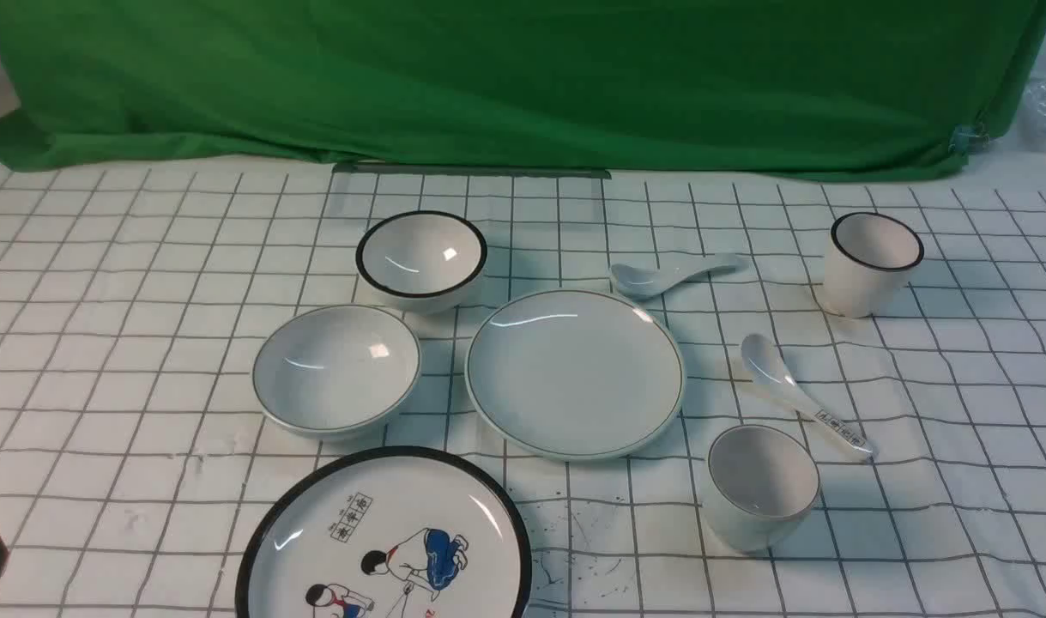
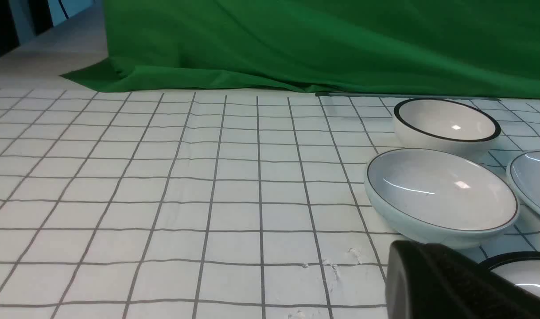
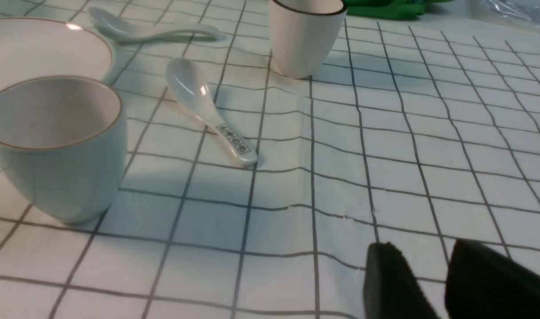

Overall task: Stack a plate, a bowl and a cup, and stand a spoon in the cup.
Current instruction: Use the left arm to grab a blue rice bowl

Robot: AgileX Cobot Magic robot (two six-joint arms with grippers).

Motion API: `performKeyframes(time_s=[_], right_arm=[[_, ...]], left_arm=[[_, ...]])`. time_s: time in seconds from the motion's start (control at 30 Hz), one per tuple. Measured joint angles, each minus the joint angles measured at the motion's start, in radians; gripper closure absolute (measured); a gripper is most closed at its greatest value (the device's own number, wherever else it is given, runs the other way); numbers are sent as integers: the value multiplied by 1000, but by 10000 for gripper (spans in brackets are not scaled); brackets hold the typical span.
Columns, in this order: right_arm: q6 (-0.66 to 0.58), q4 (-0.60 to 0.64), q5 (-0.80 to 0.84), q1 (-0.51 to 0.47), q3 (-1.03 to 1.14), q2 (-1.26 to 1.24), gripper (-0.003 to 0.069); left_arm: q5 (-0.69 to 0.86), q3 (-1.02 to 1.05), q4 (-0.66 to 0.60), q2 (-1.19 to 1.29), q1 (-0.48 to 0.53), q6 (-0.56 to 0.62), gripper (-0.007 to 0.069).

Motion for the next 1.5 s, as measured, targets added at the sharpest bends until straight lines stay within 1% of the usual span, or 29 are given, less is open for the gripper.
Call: performKeyframes(time_s=[0.43, 0.47, 0.5, 0.53, 0.57, 0.6, 0.63, 0.67, 0.7, 0.73, 0.77, 0.83, 0.87, 0.93, 0.97, 1.0, 1.03, 1.07, 1.1, 1.13, 1.17, 1.2, 1.23, 1.27, 1.3, 1.33, 1.37, 1.43, 1.5], right_arm=[[0, 0, 0, 0, 0, 0, 421], [0, 0, 0, 0, 0, 0, 421], [0, 0, 0, 0, 0, 0, 421], [0, 0, 0, 0, 0, 0, 421], [0, 0, 0, 0, 0, 0, 421], [0, 0, 0, 0, 0, 0, 421], [0, 0, 0, 0, 0, 0, 421], [0, 0, 0, 0, 0, 0, 421], [0, 0, 0, 0, 0, 0, 421], [0, 0, 0, 0, 0, 0, 421], [0, 0, -3, 0, 0, 0, 421], [2, 1, -9, 0, 0, 0, 421], [16, 11, -17, 0, 0, 0, 421], [87, 51, -50, 0, 0, 0, 421], [98, 56, -55, 0, 0, 0, 421], [200, 92, -106, 0, 0, 0, 421], [311, 126, -171, 0, 0, 0, 421], [351, 130, -181, 0, 0, 0, 421], [493, 150, -250, 0, 0, 0, 421], [599, 160, -311, 0, 0, 0, 421], [658, 164, -340, 0, 0, 0, 421], [669, 165, -346, 0, 0, 0, 421], [742, 170, -382, 0, 0, 0, 421], [770, 171, -400, 0, 0, 0, 421], [770, 171, -402, 0, 0, 0, 421], [786, 172, -409, 0, 0, 0, 421], [796, 173, -419, 0, 0, 0, 421], [795, 173, -422, 0, 0, 0, 421], [809, 173, -433, 0, 0, 0, 421]], left_arm=[[-21, 0, -3, 0, 0, 4, 604], [-63, 0, -57, 0, 0, 0, 604], [-77, 0, -68, 0, 0, -4, 604], [-146, 0, -168, 0, 0, -40, 604], [-155, 0, -181, 0, 0, -48, 604], [-239, 0, -298, 0, 0, -100, 604], [-286, 0, -348, 0, 0, -130, 604], [-286, 0, -357, 0, 0, -130, 604], [-376, 0, -405, 0, 0, -188, 604], [-386, 0, -412, 0, 0, -194, 604], [-483, 0, -428, 0, 0, -251, 604], [-600, 0, -434, 0, 0, -340, 604], [-673, 0, -432, 0, 0, -407, 604], [-777, -11, -401, 0, 0, -542, 604], [-777, -14, -396, 0, 0, -542, 604], [-768, -61, -344, 0, 0, -606, 604], [-695, -143, -284, -1, 0, -641, 604], [-678, -157, -261, 1, 0, -645, 604], [-539, -269, -167, 29, 0, -659, 604], [-370, -396, -88, 78, 0, -664, 604], [-240, -489, -40, 134, 0, -656, 604], [-240, -489, -40, 134, 0, -656, 604], [-20, -619, -3, 250, 0, -587, 604], [123, -711, 3, 334, 0, -509, 604], [152, -746, 3, 351, 0, -492, 604], [267, -816, 1, 439, 0, -427, 604], [486, -941, -14, 565, 0, -319, 604], [734, -1074, -41, 778, 0, -211, 604], [817, -1121, -65, 919, 0, -150, 604]])
